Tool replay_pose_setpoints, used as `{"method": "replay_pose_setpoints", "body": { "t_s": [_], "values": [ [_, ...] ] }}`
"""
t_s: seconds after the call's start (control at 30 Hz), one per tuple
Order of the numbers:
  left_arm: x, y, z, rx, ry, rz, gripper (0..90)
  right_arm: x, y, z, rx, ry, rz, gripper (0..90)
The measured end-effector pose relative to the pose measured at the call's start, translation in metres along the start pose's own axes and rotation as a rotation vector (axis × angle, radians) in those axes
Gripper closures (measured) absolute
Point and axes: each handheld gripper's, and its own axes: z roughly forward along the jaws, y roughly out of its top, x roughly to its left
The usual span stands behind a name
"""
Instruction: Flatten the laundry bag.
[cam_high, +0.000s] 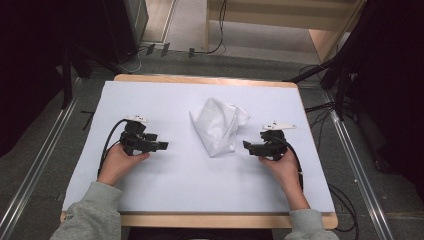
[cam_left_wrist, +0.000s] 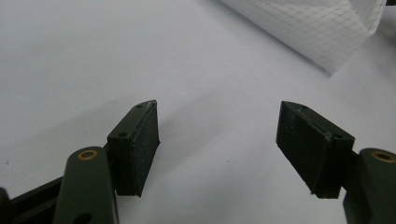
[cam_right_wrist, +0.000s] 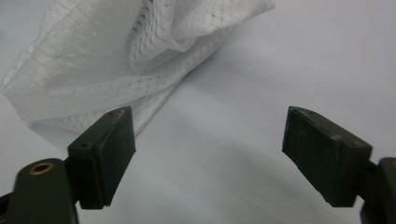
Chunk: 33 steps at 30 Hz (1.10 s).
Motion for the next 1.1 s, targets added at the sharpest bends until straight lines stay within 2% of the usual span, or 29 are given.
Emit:
{"method": "replay_pose_setpoints", "body": {
  "t_s": [0.13,0.23,0.37,0.47,0.63,0.7,0.9,1.1],
  "values": [
    [0.0,0.001,-0.001,-0.014,0.004,0.004,30.1,-0.002,0.0,0.001,0.002,0.003,0.008,21.8],
    [-0.001,0.002,-0.001,-0.026,0.011,0.009,30.2,-0.004,0.0,0.001,0.003,0.008,0.006,27.2],
    [-0.002,0.001,-0.002,-0.02,0.023,0.018,30.5,-0.006,0.002,0.0,-0.001,0.018,0.006,30.0],
    [-0.005,-0.001,-0.003,-0.013,0.036,0.034,31.7,-0.005,0.003,0.0,-0.006,0.032,0.012,33.7],
    [-0.006,-0.001,-0.005,-0.03,0.038,0.034,32.9,-0.001,0.006,0.001,0.007,0.042,0.0,40.3],
    [-0.006,0.0,-0.006,-0.036,0.041,0.046,33.6,0.001,0.008,0.002,0.005,0.046,0.0,42.9],
    [-0.005,-0.004,-0.009,-0.023,0.046,0.047,33.6,0.003,0.022,0.003,-0.032,0.051,0.026,46.9],
    [-0.004,-0.008,-0.016,-0.043,0.056,0.042,33.7,0.011,0.041,0.003,-0.039,0.046,0.01,47.4]
  ]
}}
